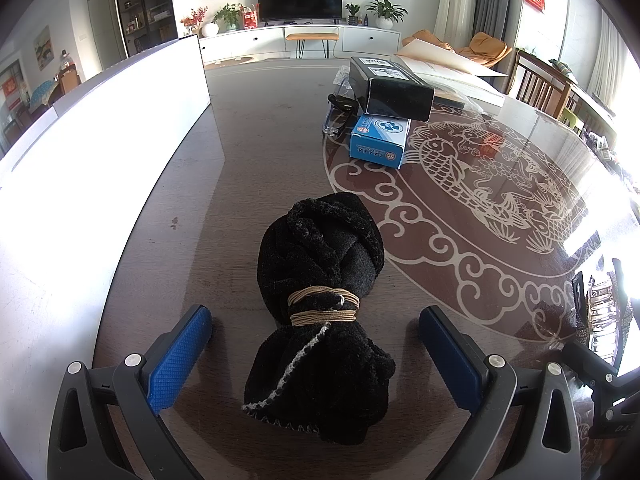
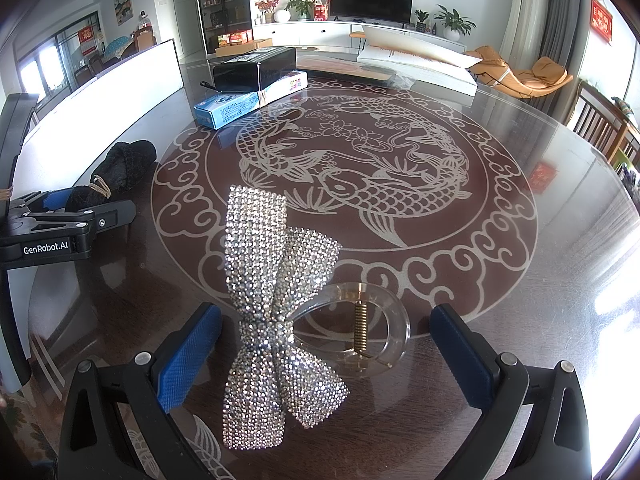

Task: Organize objects

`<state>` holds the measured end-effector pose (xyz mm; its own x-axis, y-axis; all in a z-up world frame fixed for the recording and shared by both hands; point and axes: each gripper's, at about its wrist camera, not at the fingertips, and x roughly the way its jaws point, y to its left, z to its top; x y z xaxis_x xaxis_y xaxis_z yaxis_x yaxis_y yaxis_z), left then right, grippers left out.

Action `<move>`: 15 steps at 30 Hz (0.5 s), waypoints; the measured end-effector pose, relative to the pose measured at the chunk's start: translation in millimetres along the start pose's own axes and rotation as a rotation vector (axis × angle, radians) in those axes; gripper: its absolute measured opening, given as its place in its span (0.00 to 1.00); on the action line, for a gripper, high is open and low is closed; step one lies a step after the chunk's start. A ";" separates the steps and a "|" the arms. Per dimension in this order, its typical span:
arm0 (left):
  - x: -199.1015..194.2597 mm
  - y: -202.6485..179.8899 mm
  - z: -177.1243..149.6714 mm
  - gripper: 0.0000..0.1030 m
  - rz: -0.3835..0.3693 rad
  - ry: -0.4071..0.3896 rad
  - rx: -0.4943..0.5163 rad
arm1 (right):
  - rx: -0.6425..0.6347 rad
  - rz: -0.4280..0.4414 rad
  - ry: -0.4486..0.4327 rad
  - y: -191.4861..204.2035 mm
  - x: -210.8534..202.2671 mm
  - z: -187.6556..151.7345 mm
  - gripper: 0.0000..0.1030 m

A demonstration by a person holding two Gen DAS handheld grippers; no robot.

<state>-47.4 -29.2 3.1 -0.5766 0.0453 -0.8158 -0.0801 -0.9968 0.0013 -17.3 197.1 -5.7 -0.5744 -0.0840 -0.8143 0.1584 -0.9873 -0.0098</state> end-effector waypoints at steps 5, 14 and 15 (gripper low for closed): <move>0.1 0.0 0.1 1.00 0.000 0.000 0.000 | 0.000 0.000 0.000 0.0 0.0 0.0 1.00; -0.3 0.8 2.0 1.00 -0.012 0.043 0.022 | 0.000 0.000 0.000 0.0 0.0 0.1 1.00; 0.3 1.9 5.5 1.00 -0.027 0.094 0.048 | 0.000 0.000 0.000 0.0 0.1 0.1 1.00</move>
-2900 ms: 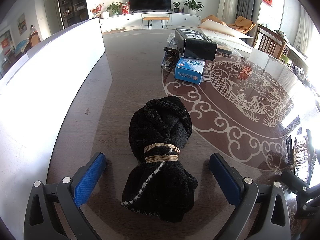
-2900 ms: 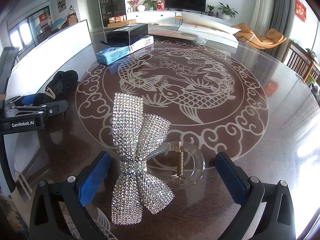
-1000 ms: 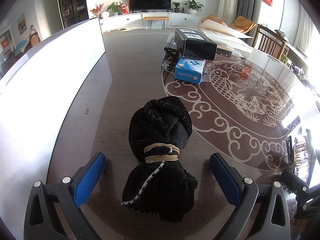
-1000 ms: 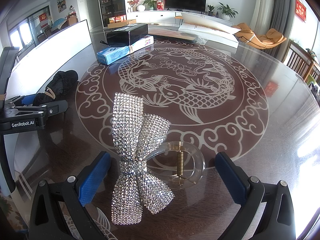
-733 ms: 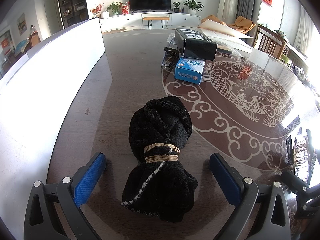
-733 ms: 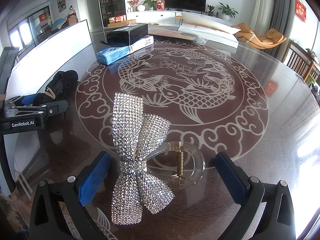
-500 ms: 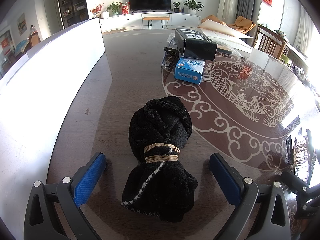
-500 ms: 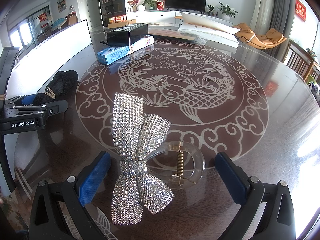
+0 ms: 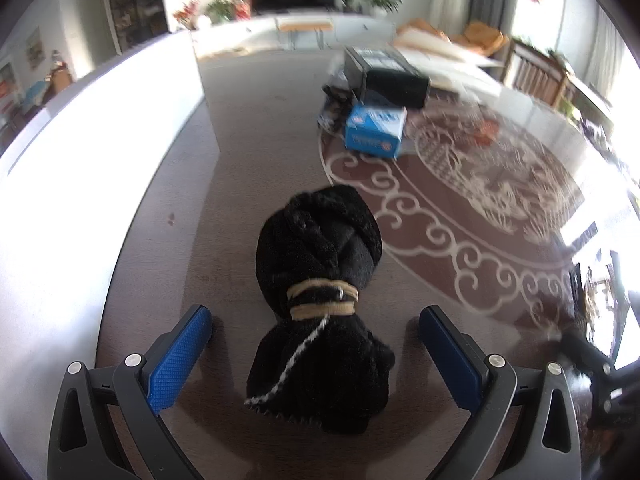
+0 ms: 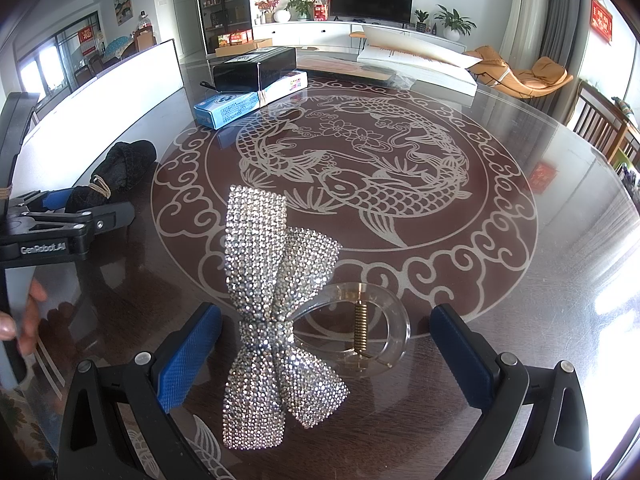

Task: Organize objects

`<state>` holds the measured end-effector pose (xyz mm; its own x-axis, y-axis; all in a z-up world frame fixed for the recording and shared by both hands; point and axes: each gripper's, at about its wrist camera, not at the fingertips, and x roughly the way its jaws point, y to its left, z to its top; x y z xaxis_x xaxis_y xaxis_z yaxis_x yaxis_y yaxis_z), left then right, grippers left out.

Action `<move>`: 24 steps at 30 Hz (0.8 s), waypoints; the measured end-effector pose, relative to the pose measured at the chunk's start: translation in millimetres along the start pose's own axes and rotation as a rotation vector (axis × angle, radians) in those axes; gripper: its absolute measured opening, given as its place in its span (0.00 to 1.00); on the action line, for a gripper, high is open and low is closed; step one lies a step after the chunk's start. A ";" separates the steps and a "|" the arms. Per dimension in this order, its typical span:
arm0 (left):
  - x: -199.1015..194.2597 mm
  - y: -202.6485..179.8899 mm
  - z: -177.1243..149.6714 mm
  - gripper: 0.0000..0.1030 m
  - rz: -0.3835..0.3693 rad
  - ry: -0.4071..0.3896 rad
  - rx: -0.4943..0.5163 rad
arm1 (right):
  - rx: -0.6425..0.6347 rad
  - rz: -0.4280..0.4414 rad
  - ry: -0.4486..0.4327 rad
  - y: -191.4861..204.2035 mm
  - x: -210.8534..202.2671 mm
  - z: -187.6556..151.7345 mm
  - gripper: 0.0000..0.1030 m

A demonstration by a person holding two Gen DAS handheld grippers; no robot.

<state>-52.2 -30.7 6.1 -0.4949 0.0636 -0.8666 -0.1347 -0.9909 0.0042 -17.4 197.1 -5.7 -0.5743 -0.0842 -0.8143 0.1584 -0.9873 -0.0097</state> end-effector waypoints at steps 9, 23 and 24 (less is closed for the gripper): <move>-2.1 27.0 13.5 0.76 -0.011 0.053 0.020 | 0.000 0.000 0.000 0.6 0.5 0.2 1.00; -38.9 13.1 -4.9 0.30 -0.163 -0.104 0.003 | 0.088 0.058 0.065 -3.8 -11.5 5.4 0.51; -47.4 16.2 -6.5 0.30 -0.183 -0.120 -0.011 | 0.101 0.077 0.057 -1.8 -16.0 5.8 0.51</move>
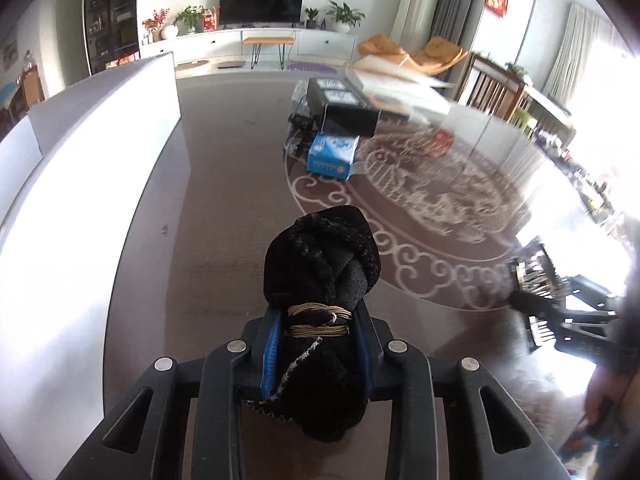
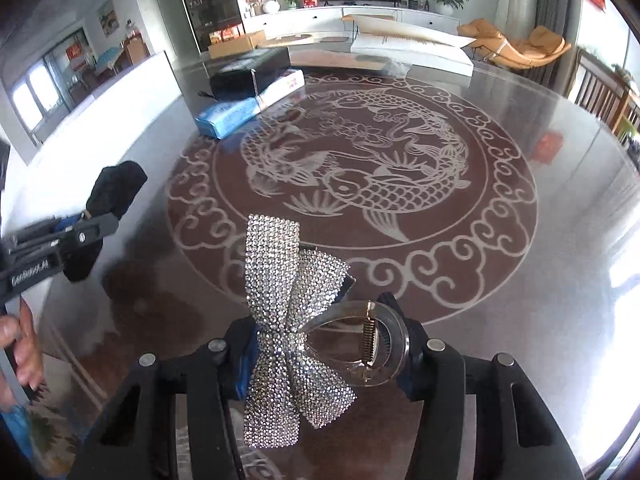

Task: Organize objects
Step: 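Carry the cloth bundle and bow clip into the enclosure and release both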

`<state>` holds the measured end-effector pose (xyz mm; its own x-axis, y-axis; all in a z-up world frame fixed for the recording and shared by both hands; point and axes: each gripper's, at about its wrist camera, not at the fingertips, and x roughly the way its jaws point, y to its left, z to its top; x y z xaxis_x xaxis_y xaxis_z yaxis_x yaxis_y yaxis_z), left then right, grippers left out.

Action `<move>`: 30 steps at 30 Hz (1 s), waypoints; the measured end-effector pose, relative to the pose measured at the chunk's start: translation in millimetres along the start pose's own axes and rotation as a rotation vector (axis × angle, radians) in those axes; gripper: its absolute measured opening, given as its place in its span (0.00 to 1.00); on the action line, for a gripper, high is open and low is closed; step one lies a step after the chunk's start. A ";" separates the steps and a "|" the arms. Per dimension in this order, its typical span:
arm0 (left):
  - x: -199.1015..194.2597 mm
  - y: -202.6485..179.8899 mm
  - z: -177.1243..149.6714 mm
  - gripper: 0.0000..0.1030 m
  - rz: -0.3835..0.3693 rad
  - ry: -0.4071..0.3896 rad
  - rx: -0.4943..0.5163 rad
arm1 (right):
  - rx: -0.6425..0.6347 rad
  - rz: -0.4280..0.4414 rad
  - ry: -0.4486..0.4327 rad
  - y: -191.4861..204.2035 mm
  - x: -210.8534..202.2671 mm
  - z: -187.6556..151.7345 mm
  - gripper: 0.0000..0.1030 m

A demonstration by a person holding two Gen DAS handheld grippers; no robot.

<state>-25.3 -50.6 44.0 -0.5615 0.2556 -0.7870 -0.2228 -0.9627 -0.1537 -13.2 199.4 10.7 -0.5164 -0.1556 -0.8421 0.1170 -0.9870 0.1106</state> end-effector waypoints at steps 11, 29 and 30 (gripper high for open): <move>-167.3 84.2 2.5 0.30 0.022 -0.267 -0.157 | -0.079 0.284 -0.167 110.6 -72.2 55.0 0.51; -146.3 256.6 -63.1 0.75 0.384 -0.034 -0.461 | -0.278 0.559 -0.052 319.8 -30.7 80.2 0.90; -150.2 254.3 -66.2 0.75 0.381 -0.053 -0.465 | -0.274 0.536 -0.087 305.2 -34.9 78.7 0.93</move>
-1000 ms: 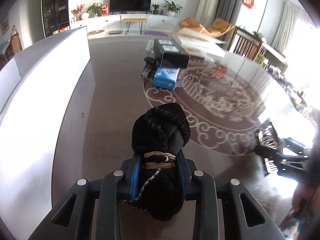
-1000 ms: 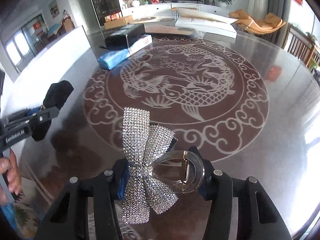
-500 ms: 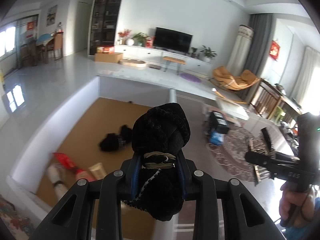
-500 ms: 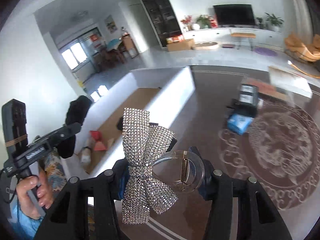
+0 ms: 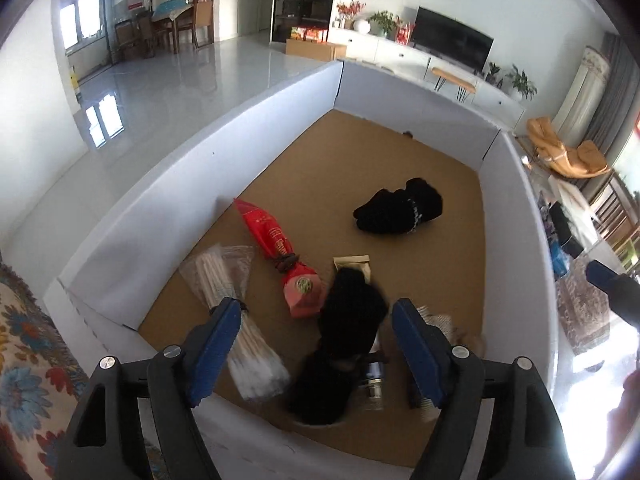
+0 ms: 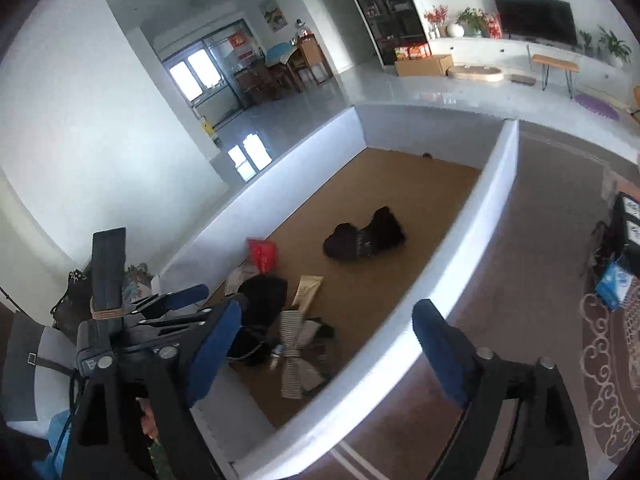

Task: Organize objects
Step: 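Carry the cloth bundle and bow clip into the enclosure and release both, then return both open tools over the dragon-pattern table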

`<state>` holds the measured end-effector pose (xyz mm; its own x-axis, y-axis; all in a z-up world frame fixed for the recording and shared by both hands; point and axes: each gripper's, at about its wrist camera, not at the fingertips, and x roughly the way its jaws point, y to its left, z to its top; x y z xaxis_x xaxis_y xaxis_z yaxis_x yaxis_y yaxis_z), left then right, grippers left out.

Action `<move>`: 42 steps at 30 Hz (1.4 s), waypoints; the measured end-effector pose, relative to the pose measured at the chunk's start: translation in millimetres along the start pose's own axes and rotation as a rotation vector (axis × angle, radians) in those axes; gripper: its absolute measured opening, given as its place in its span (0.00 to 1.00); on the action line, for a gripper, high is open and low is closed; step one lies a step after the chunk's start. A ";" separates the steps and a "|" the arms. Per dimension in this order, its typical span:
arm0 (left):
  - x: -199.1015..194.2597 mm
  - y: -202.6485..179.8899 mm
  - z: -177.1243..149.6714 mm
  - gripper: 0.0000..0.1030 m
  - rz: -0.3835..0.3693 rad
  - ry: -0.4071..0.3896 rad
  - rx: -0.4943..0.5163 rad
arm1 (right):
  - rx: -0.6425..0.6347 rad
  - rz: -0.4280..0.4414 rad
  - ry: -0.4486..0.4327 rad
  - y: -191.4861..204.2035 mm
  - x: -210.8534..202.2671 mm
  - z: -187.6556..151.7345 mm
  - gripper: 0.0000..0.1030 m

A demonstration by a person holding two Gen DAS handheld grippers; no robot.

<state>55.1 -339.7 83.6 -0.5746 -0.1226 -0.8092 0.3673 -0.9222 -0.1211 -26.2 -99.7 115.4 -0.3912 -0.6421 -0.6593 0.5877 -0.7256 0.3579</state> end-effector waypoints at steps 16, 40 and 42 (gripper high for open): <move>-101.2 -217.5 -67.9 0.96 -0.400 -0.158 0.384 | 0.088 -0.741 0.044 -261.5 -142.5 -170.0 1.00; 25.9 -366.5 -141.6 0.96 -0.240 0.038 0.572 | 0.294 -0.726 0.037 -304.4 -168.2 -183.0 1.00; 32.5 -363.7 -139.5 0.96 -0.241 0.053 0.565 | 0.294 -0.726 0.037 -304.8 -168.4 -183.1 1.00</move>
<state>4.9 43.0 21.2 -0.5507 0.1189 -0.8262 -0.2217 -0.9751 0.0074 -9.9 274.9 -3.8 -0.5787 0.0227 -0.8152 -0.0193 -0.9997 -0.0141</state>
